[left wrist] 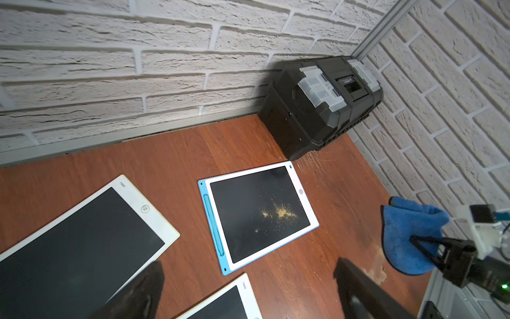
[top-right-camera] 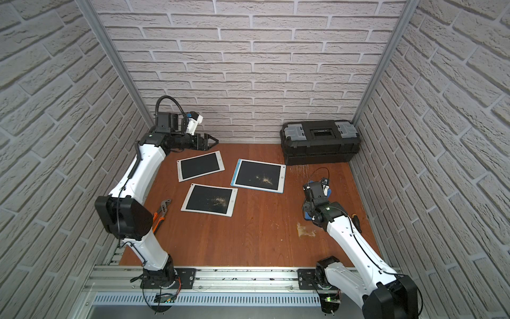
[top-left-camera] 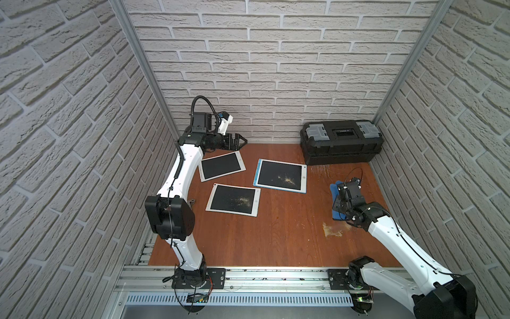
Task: Wipe the drawing tablet
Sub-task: Place the cleaning item at the center of the board.
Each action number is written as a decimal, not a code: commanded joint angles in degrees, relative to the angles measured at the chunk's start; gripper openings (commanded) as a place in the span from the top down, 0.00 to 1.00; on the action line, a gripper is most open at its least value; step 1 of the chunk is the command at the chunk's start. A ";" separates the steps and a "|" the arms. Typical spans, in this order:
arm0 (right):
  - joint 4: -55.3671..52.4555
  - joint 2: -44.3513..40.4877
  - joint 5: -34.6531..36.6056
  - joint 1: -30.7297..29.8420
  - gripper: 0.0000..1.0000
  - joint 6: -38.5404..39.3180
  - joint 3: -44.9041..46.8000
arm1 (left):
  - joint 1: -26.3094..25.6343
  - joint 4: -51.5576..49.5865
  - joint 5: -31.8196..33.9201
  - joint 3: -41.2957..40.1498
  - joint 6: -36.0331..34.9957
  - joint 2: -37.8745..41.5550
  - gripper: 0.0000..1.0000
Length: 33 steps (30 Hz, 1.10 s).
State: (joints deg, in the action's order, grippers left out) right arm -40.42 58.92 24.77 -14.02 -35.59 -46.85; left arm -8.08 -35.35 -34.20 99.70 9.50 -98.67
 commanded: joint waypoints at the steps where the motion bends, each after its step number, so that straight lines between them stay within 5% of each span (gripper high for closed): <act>1: -3.17 2.72 3.08 0.35 0.97 -0.44 -5.01 | -2.86 10.54 7.28 -10.09 2.37 7.26 0.02; 5: -2.86 8.57 4.11 2.24 0.97 -0.62 -8.54 | -9.51 12.72 17.28 -21.70 3.35 15.62 0.02; 8: -3.00 13.46 1.66 5.29 0.97 -0.96 -10.74 | -14.15 13.64 18.32 -27.38 1.07 17.61 0.02; 13: -0.79 18.85 -1.97 8.91 0.97 -0.24 -11.20 | -14.64 20.98 15.27 -36.58 6.22 20.18 0.02; 16: -0.13 21.00 -2.66 9.95 0.94 0.53 -11.87 | -14.85 32.83 26.78 -47.67 12.43 27.12 0.02; 20: -0.92 24.68 -5.94 10.06 0.40 3.60 -14.30 | -14.02 35.57 39.75 -55.12 19.08 33.46 0.02; 23: -0.49 24.12 -8.23 10.02 0.21 4.14 -14.16 | -12.82 31.55 40.79 -54.46 21.03 34.14 0.02; 28: 0.64 18.12 -10.01 6.75 0.21 6.21 -13.13 | -8.95 30.43 43.96 -55.95 25.48 33.30 0.02; 33: 3.42 14.01 -8.27 -6.53 0.26 11.23 -12.84 | -1.79 32.61 43.10 -58.69 25.29 32.13 0.04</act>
State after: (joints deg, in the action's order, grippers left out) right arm -40.27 74.70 16.80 -14.66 -28.38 -59.86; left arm -12.45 -5.93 7.09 43.09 31.94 -65.65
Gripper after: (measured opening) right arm 0.744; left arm 0.970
